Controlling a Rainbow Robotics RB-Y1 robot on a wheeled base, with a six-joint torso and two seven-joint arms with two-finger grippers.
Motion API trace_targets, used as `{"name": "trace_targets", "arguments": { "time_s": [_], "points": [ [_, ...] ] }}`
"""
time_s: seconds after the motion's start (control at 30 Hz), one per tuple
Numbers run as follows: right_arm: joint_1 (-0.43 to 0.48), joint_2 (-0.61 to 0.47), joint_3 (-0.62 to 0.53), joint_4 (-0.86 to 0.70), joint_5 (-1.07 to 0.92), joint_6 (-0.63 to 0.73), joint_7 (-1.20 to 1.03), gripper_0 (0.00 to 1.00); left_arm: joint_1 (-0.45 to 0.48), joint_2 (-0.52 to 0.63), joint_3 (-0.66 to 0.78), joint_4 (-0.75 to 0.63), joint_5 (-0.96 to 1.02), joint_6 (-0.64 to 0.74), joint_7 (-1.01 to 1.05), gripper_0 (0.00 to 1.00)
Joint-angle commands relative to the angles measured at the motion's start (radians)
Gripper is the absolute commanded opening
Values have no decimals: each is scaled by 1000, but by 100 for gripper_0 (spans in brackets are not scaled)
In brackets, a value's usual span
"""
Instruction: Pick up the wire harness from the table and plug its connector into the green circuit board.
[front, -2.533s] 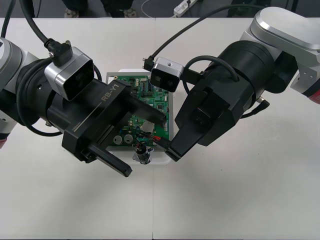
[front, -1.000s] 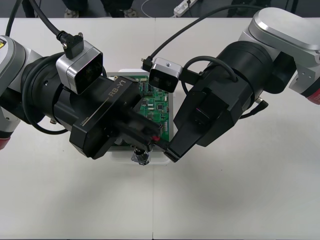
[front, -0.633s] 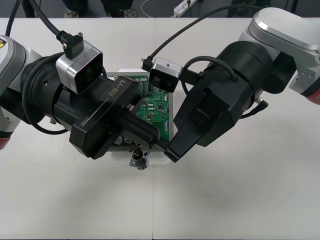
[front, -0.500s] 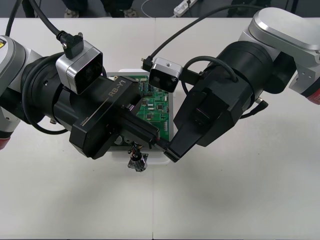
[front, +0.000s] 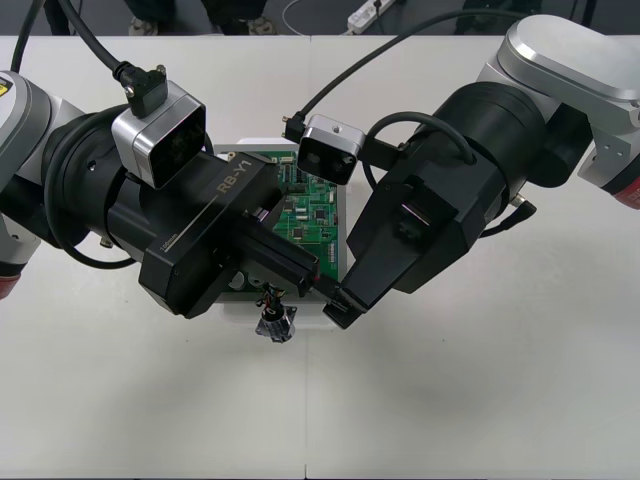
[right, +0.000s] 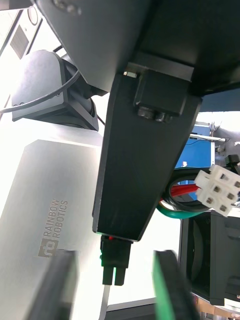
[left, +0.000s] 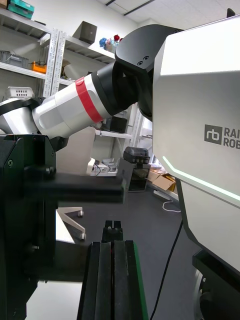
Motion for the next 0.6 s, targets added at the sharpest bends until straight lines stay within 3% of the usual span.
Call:
{"name": "trace_targets", "arguments": {
  "time_s": [0.03,0.2,0.6],
  "points": [
    [-49,14,9,-7,-13,-3,54,82,-43,18,-9,-24,4,35,40,0],
    [-49,14,9,-5,-13,-3,58,89,-43,23,-9,-24,6,32,40,0],
    [-49,12,9,-4,-13,-3,60,89,-41,89,-9,-24,49,11,26,0]
  ]
}}
